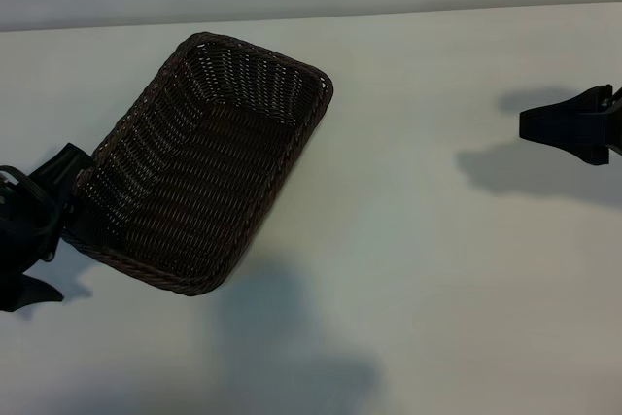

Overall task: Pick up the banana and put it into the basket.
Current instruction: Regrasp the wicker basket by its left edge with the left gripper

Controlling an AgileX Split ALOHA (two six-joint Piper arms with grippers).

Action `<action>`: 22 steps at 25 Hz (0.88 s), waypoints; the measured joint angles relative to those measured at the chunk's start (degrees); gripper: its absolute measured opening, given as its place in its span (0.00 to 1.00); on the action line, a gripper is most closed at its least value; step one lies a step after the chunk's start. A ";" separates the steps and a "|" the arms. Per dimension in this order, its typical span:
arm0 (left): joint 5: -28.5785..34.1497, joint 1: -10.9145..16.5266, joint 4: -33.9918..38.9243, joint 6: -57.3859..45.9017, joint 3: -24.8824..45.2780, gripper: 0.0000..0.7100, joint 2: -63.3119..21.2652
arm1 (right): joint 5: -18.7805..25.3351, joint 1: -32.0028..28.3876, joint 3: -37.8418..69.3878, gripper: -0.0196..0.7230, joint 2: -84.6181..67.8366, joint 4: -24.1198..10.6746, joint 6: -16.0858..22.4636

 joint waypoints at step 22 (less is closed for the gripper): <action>-9.76 0.00 -3.54 5.00 0.07 0.79 11.54 | 0.00 0.00 0.00 0.75 0.00 0.00 0.07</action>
